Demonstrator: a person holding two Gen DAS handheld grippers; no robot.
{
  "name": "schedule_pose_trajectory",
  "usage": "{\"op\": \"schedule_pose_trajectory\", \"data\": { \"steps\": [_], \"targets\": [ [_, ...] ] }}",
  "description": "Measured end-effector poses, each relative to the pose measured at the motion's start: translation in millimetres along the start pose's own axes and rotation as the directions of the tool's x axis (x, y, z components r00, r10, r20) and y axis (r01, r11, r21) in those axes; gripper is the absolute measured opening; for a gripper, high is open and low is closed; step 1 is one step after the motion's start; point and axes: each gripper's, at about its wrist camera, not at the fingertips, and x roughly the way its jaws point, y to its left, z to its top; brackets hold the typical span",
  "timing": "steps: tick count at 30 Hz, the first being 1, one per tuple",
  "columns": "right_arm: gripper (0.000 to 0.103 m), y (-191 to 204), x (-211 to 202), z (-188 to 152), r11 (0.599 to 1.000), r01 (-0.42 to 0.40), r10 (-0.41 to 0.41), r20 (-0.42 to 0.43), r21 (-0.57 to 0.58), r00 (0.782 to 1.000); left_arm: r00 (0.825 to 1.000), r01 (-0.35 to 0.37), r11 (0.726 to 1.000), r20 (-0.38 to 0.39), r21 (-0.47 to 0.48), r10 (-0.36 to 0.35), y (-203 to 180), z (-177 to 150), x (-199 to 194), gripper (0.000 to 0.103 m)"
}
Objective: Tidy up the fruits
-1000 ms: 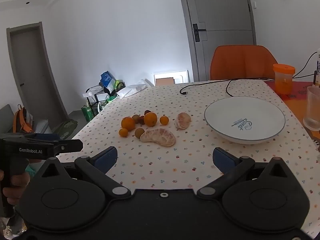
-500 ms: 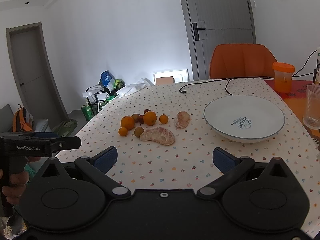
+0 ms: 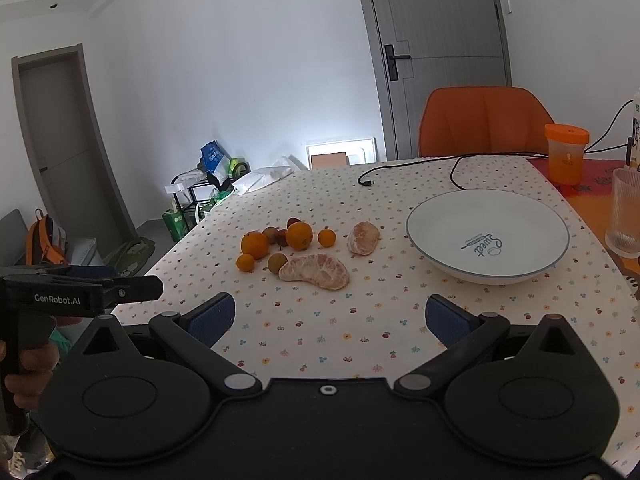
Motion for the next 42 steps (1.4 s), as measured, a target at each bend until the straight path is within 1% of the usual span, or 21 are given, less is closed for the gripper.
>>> {"op": "schedule_pose_trajectory", "data": {
  "steps": [32,36,42],
  "targets": [
    [0.103,-2,0,1,1.0,0.002,-0.002,0.006,0.001,1.0,1.0,-0.002,1.0,-0.002,0.0,0.002,3,0,-1,0.103],
    [0.103,-1,2,4,1.0,0.001,-0.001,0.013,-0.011,1.0,1.0,-0.006,1.0,-0.009,-0.008,0.006,7,3,3,0.103],
    [0.103,-6,8,9,1.0,-0.005,0.005,0.018,-0.009,1.0,1.0,0.002,1.0,0.013,-0.015,-0.001,7,11,12,0.103]
  ]
}}
